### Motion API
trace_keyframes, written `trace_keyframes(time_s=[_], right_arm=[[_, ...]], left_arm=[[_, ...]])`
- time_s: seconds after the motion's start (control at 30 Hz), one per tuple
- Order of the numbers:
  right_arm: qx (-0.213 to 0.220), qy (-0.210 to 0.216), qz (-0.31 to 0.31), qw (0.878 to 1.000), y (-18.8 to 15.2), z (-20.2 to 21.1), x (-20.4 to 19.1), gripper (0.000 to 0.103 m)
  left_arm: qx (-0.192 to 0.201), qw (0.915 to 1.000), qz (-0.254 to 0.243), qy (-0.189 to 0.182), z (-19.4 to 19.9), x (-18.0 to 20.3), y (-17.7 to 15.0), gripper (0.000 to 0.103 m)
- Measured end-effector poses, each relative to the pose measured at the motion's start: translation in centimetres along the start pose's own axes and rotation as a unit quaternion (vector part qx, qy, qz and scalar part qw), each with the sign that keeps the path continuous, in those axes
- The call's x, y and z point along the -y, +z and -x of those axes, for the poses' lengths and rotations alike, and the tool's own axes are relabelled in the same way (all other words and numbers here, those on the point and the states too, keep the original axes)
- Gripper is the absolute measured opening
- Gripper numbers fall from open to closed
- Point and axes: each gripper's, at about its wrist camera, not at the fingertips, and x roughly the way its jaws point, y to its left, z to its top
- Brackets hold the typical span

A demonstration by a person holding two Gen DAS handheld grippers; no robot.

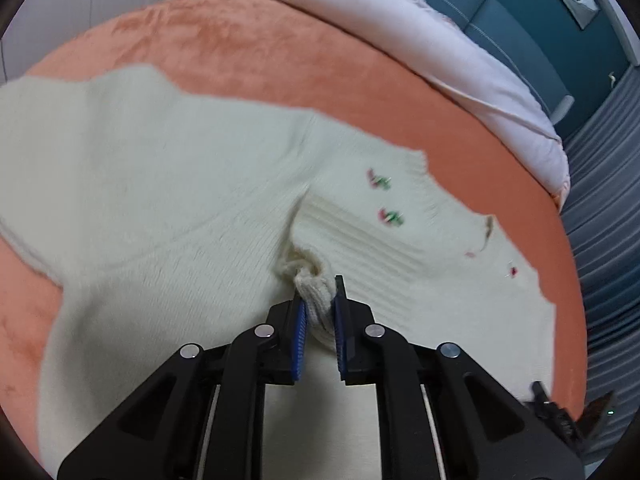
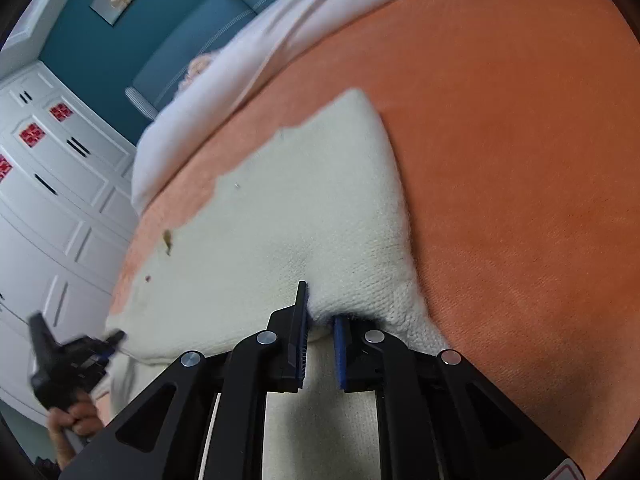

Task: Fold small clothes
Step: 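Grasp the other sleeve cuff with the left tool and fold it across the body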

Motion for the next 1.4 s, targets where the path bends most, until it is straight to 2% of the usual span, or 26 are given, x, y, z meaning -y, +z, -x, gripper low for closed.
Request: trace_keyframes(time_s=[0.03, 0.13, 0.23, 0.3, 0.37, 0.43, 0.47, 0.5, 0.53, 0.57, 0.6, 0.67, 0.8, 0.87, 0.9, 0.93, 0.97, 1.0, 1.07, 1.1, 1.13, 1.17, 1.2, 1.27, 1.33, 1.4], right_arm=[[0.003, 0.000, 0.006, 1.000, 0.3, 0.8, -0.6, 0.010], [0.022, -0.020, 0.030, 0.999, 0.1, 3.4, -2.1, 0.012], [0.077, -0.046, 0.074, 0.993, -0.3, 6.1, -3.9, 0.012], [0.089, -0.049, 0.097, 0.990, 0.6, 6.3, -5.7, 0.012], [0.074, -0.060, 0.119, 0.988, 1.4, 4.2, -6.2, 0.012], [0.007, -0.118, 0.131, 0.984, 1.3, -0.6, -4.6, 0.011], [-0.020, -0.131, 0.129, 0.983, 0.6, -2.5, -3.5, 0.005], [-0.001, -0.120, 0.127, 0.985, 0.2, -2.1, -2.9, 0.005], [0.002, -0.123, 0.130, 0.984, 0.4, -1.3, -3.4, 0.006], [0.007, -0.125, 0.132, 0.983, 0.3, -0.3, -4.0, 0.009], [0.021, -0.118, 0.134, 0.984, -0.1, 1.0, -4.3, 0.017], [0.036, -0.096, 0.143, 0.984, -1.4, 3.3, -5.1, 0.026], [0.023, -0.081, 0.203, 0.976, -6.7, 4.9, -5.8, 0.044], [0.006, -0.073, 0.214, 0.974, -8.7, 4.9, -5.6, 0.049], [-0.004, -0.073, 0.210, 0.975, -9.2, 4.4, -5.4, 0.055], [-0.015, -0.075, 0.205, 0.976, -9.3, 3.9, -5.3, 0.057], [-0.021, -0.081, 0.202, 0.976, -9.2, 3.4, -5.2, 0.057], [-0.025, -0.081, 0.200, 0.976, -9.4, 3.1, -5.1, 0.058], [-0.028, -0.073, 0.196, 0.977, -9.8, 3.5, -4.8, 0.062], [-0.028, -0.068, 0.197, 0.978, -9.9, 3.7, -4.8, 0.063], [-0.028, -0.065, 0.196, 0.978, -10.0, 3.8, -4.8, 0.064], [-0.029, -0.061, 0.195, 0.978, -10.1, 3.8, -4.7, 0.067], [-0.030, -0.056, 0.194, 0.979, -10.1, 3.8, -4.6, 0.068], [-0.030, -0.054, 0.193, 0.979, -10.2, 3.8, -4.6, 0.069], [-0.030, -0.051, 0.193, 0.979, -10.2, 3.8, -4.6, 0.070], [-0.029, -0.046, 0.191, 0.980, -10.2, 3.8, -4.5, 0.072]], left_arm=[[0.015, 0.9998, 0.006, -0.012, 0.3, -0.5, -0.5, 0.013], [0.024, 0.9992, 0.018, -0.026, 0.5, -1.1, -1.0, 0.014], [0.029, 0.9991, 0.015, -0.026, 0.3, -1.2, -1.0, 0.014], [0.037, 0.9991, 0.001, -0.019, 0.4, -0.8, -1.3, 0.014], [0.041, 0.9989, 0.000, -0.020, 0.5, -0.8, -1.6, 0.014], [0.040, 0.9988, 0.007, -0.027, 0.5, -1.1, -1.4, 0.015], [0.037, 0.9987, 0.011, -0.032, 0.5, -1.3, -1.3, 0.016], [0.034, 0.9986, 0.016, -0.038, 0.9, -1.7, -1.2, 0.017], [0.034, 0.9982, 0.025, -0.043, 1.7, -2.2, -1.0, 0.024], [0.045, 0.9974, 0.036, -0.044, 2.9, -3.0, -0.8, 0.034], [0.065, 0.9958, 0.047, -0.043, 4.5, -4.3, -0.6, 0.042], [0.106, 0.9911, 0.076, -0.025, 7.5, -7.9, 0.3, 0.065], [0.152, 0.9731, 0.164, 0.057, 11.7, -18.6, 3.6, 0.067], [0.173, 0.9548, 0.216, 0.108, 13.4, -24.1, 5.2, 0.068], [0.180, 0.9439, 0.246, 0.126, 14.1, -26.9, 5.9, 0.068], [0.183, 0.9332, 0.276, 0.140, 14.5, -29.2, 6.4, 0.069], [0.183, 0.9238, 0.305, 0.142, 14.6, -31.3, 6.8, 0.069], [0.188, 0.9171, 0.328, 0.127, 14.5, -32.9, 7.0, 0.069], [0.205, 0.9048, 0.351, 0.127, 14.7, -34.1, 7.8, 0.067], [0.201, 0.9032, 0.352, 0.142, 14.4, -34.0, 8.5, 0.056], [0.194, 0.9070, 0.344, 0.147, 14.1, -33.7, 9.2, 0.042], [0.179, 0.9162, 0.332, 0.134, 13.6, -33.2, 10.2, 0.009], [0.172, 0.9225, 0.322, 0.124, 13.7, -32.5, 11.0, 0.010], [0.209, 0.9320, 0.281, 0.096, 15.5, -28.8, 12.2, 0.009], [0.235, 0.9484, 0.207, 0.052, 17.9, -22.7, 13.3, 0.009], [0.248, 0.9608, 0.124, -0.006, 19.6, -15.2, 13.4, 0.009]])
